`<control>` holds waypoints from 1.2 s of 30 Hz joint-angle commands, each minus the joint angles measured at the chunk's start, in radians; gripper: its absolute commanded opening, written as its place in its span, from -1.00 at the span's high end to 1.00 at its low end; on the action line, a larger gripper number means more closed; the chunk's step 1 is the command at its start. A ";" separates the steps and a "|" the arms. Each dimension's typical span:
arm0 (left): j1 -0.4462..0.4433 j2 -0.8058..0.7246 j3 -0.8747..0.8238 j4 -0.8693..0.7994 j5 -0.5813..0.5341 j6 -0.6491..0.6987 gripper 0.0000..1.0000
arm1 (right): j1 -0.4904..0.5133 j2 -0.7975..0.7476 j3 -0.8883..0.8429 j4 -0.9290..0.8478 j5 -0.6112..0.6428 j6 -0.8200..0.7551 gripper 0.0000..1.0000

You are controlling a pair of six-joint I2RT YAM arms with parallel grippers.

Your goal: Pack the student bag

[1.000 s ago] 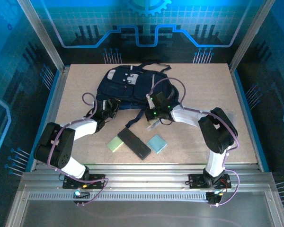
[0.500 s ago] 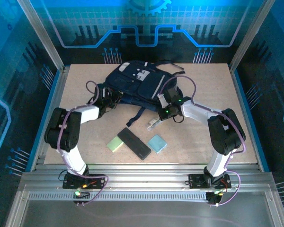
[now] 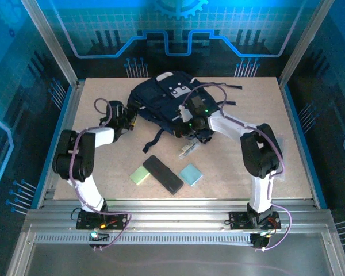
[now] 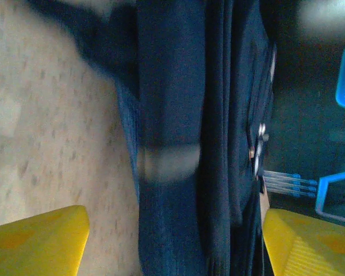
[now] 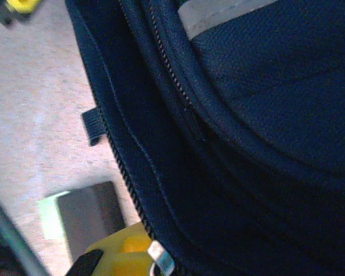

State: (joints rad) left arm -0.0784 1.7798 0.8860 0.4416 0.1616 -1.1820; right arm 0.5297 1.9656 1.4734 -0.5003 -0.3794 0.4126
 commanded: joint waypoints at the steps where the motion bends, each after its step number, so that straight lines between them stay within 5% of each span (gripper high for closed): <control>1: -0.049 -0.056 -0.087 0.123 0.004 -0.112 -0.62 | 0.011 0.043 0.109 0.104 -0.113 0.076 1.00; 9: -0.183 0.061 -0.039 0.225 -0.001 -0.196 -0.43 | 0.084 0.025 0.109 0.068 -0.133 0.099 1.00; 11: -0.190 0.097 -0.035 0.265 0.000 -0.211 -0.08 | 0.094 0.013 0.094 0.034 -0.112 0.093 1.00; 15: -0.178 0.111 -0.046 0.276 -0.007 -0.185 1.00 | 0.092 -0.022 0.067 -0.139 -0.043 0.033 1.00; 20: -0.142 0.068 -0.069 0.215 -0.005 -0.115 1.00 | 0.044 -0.088 -0.038 -0.333 0.050 -0.046 1.00; 28: -0.107 0.027 -0.086 0.177 0.031 -0.066 1.00 | -0.130 -0.166 -0.139 -0.402 0.218 -0.105 1.00; 36: -0.072 -0.003 -0.085 0.112 0.079 -0.007 1.00 | -0.233 -0.154 0.048 -0.479 0.647 -0.160 1.00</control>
State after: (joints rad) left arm -0.2344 1.8217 0.8116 0.6167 0.2981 -1.2648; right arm 0.3672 1.8488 1.4532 -0.8551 -0.0570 0.2779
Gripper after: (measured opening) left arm 0.101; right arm 0.051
